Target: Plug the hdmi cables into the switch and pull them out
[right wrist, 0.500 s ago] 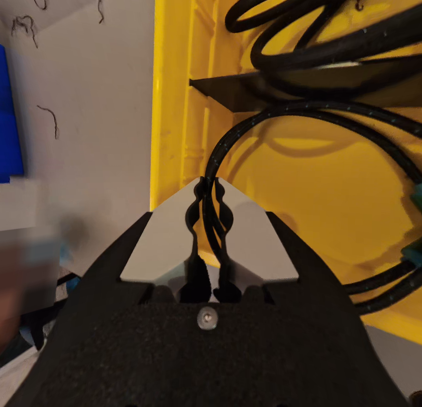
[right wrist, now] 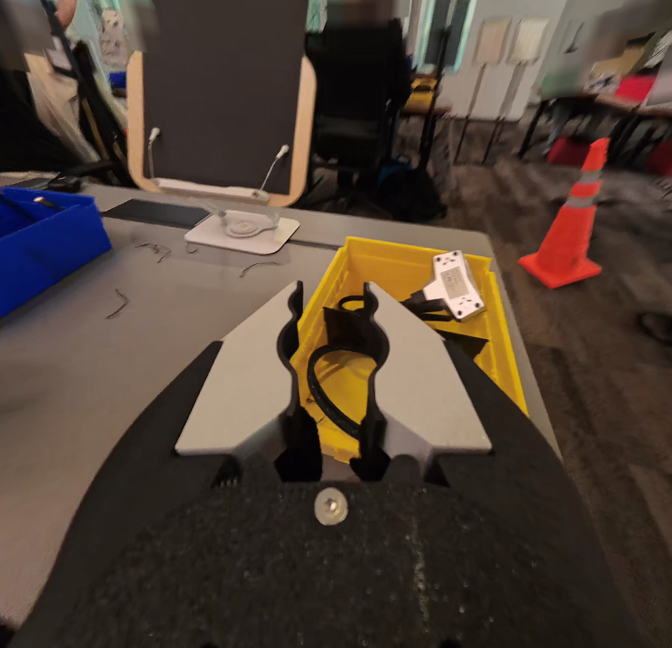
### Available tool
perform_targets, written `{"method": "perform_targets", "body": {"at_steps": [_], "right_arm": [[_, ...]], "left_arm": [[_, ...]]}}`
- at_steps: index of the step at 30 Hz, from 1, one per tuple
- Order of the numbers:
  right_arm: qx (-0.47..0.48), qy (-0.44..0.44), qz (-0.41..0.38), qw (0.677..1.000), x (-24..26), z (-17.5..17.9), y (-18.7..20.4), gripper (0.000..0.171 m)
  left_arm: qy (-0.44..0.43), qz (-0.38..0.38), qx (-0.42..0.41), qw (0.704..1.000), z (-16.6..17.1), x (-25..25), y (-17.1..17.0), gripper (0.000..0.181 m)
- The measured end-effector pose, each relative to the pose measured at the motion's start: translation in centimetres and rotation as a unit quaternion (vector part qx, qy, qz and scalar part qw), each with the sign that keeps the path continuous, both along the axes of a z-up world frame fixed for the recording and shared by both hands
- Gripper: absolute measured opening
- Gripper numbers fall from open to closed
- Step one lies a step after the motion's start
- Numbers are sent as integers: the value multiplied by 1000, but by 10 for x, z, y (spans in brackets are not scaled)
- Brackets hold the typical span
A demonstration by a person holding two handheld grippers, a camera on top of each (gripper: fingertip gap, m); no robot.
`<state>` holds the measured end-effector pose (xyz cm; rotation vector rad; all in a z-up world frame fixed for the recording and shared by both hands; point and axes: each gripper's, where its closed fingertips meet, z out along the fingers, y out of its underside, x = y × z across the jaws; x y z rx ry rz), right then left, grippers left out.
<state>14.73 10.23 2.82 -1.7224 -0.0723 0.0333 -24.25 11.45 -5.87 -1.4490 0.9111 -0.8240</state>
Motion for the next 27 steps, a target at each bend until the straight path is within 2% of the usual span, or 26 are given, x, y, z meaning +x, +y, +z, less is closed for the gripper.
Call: {"method": "perform_targets", "body": {"at_steps": [2, 3, 5, 7, 11, 17, 24, 27], "right_arm": [[52, -17, -31, 998, 4, -11, -8, 32], [41, -19, -22, 999, -1, -25, -9, 32], [-7, -20, -25, 999, -4, -58, -12, 32], [-7, -5, -24, 1000, -13, -80, -15, 32], [-11, 53, -10, 998, -37, -103, -11, 31], [-29, 69, -7, 997, -50, -115, -2, 31], [-23, 79, -23, 996, -42, -112, -6, 30], [-19, 95, -12, 995, -53, -108, -10, 30]], "left_arm": [[12, 60, 50, 997, 8, -16, 7, 38], [20, 95, 55, 994, 7, -26, 12, 40], [32, 146, 43, 988, 0, -47, 16, 46], [43, 184, 20, 982, -6, -69, 17, 47], [47, 251, -34, 966, -17, -111, 19, 43], [42, 253, -102, 961, -34, -127, 25, 39], [59, 247, -105, 962, -40, -123, 25, 39], [70, 246, -106, 961, -43, -122, 26, 39]]}}
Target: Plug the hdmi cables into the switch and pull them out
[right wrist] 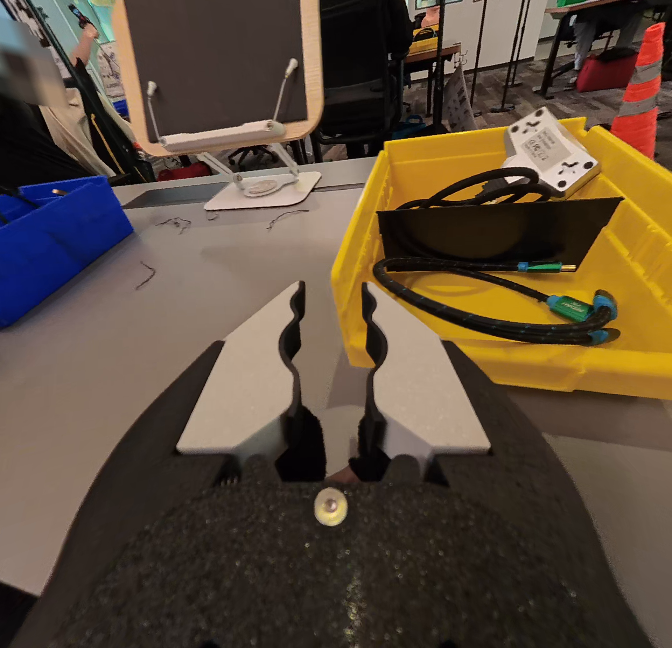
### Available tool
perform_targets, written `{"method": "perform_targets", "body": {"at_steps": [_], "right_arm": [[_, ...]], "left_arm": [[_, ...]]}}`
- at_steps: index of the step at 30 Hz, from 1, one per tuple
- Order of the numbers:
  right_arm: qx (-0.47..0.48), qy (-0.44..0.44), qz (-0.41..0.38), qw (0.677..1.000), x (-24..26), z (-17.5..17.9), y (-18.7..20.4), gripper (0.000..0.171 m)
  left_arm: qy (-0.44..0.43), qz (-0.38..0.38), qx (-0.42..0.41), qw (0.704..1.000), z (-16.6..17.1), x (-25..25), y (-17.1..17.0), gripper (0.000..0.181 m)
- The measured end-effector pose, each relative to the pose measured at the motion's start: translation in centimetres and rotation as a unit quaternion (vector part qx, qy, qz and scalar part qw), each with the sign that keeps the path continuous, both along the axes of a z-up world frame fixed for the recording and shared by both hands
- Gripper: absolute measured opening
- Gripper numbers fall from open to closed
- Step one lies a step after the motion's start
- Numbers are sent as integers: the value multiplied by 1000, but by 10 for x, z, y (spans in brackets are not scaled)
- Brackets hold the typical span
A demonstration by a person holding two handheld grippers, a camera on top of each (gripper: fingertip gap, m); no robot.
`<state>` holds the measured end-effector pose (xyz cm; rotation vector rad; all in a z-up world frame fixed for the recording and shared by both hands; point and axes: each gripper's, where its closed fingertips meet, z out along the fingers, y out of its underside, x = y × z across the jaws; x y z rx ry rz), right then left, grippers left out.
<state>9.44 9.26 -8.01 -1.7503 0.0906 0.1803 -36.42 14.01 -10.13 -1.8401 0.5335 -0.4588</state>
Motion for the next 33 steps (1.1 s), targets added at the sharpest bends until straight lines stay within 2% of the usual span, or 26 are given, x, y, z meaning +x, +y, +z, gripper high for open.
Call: {"method": "perform_targets", "body": {"at_steps": [5, 10, 12, 14, 18, 21, 23, 26, 29, 33], "right_arm": [[-8, -25, 38, 999, -40, -8, -12, 30], [-11, -47, 94, 994, -78, -15, -12, 30], [-17, -61, 110, 992, -87, -21, -9, 30], [-28, -71, 121, 990, -92, -28, -6, 31], [-40, -63, 137, 988, -99, -35, 1, 31], [-41, -51, 143, 987, -102, -35, 4, 31], [-43, -51, 143, 987, -101, -35, 6, 31], [-47, -54, 141, 987, -98, -38, 6, 31], [-50, -48, 138, 988, -93, -39, 6, 31], [-53, -30, 137, 989, -88, -39, 5, 31]], "left_arm": [[-6, -17, -4, 1000, 2, 3, -1, 40], [-11, -92, -38, 995, 21, 10, 9, 42], [39, -94, -67, 993, 31, 1, 33, 43], [119, -91, -101, 984, 38, -11, 67, 52], [254, -79, -188, 946, 44, -27, 149, 56], [292, -81, -240, 922, 41, -23, 208, 61], [324, -98, -304, 890, 25, -23, 231, 65], [394, -114, -381, 828, -7, -32, 250, 68], [434, -101, -432, 784, -38, -44, 262, 66], [425, -104, -488, 755, -60, -39, 257, 66]]}}
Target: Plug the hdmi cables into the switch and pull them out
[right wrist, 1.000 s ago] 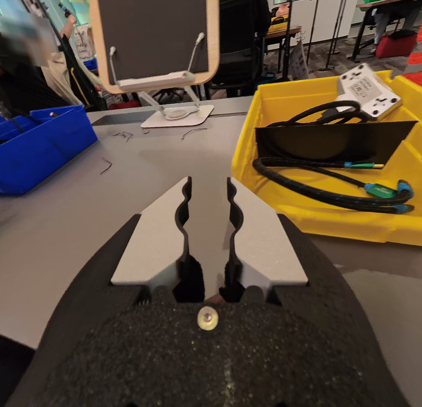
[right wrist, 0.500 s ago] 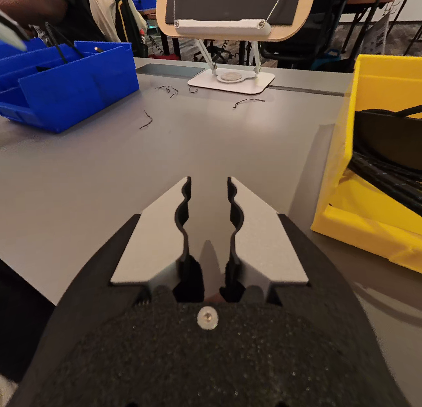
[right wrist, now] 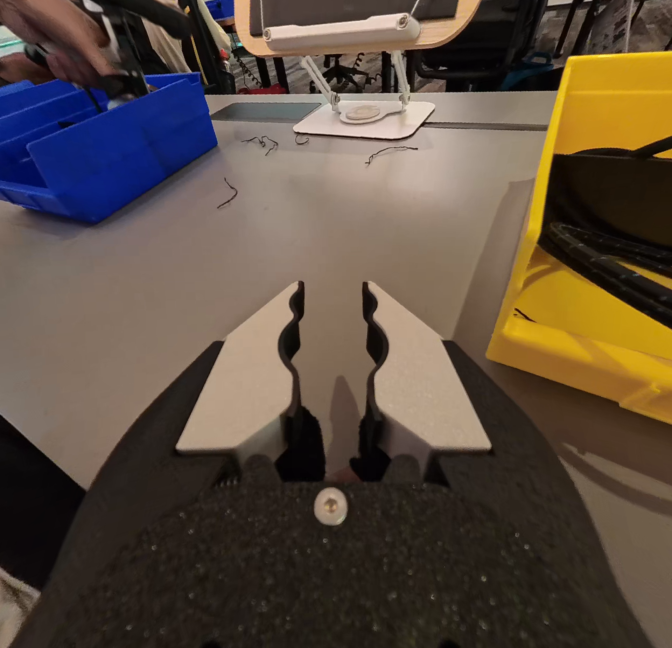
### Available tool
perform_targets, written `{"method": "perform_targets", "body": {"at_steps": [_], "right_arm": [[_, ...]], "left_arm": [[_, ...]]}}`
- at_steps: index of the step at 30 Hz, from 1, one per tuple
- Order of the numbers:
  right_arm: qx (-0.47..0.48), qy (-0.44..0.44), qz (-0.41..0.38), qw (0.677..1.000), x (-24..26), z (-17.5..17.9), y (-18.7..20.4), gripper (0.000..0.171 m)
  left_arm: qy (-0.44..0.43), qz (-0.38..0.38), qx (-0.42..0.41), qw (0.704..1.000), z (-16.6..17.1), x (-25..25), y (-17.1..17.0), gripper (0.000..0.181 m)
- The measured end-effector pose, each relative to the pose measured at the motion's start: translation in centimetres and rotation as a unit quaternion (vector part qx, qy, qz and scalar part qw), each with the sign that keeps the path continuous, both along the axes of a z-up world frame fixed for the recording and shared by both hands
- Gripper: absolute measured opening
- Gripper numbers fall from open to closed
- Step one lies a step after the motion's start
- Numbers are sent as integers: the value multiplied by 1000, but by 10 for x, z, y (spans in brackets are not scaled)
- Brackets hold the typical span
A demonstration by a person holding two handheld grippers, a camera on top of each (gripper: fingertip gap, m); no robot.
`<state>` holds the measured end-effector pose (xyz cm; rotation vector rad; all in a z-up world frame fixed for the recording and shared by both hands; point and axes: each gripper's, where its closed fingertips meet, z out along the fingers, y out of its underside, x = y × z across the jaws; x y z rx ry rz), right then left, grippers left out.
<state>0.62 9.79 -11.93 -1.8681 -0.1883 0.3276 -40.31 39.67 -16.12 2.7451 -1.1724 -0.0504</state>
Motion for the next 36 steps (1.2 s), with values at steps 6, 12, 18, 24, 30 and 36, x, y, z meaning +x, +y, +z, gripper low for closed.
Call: {"method": "perform_targets", "body": {"at_steps": [6, 12, 18, 24, 30, 36], "right_arm": [[-6, 14, 4, 1000, 0, -1, 0, 31], [-10, 3, 14, 1000, -8, -3, -2, 31], [-6, 5, 17, 1000, -10, -1, -4, 31], [-4, 0, 25, 1000, -17, 1, -6, 31], [-7, -12, 32, 999, -22, -1, -8, 31], [-12, -2, 33, 999, -18, -3, -10, 31]], "left_arm": [[8, 6, -43, 999, -18, -2, -5, 66], [-37, 18, -22, 999, -16, -1, -1, 37], [-82, -1, 29, 996, -13, -13, -8, 0], [-65, 29, 74, 995, 4, -11, 6, 58], [-19, 23, 33, 999, -2, 3, 2, 81], [-1, 31, -9, 999, -18, 1, -4, 67]]}}
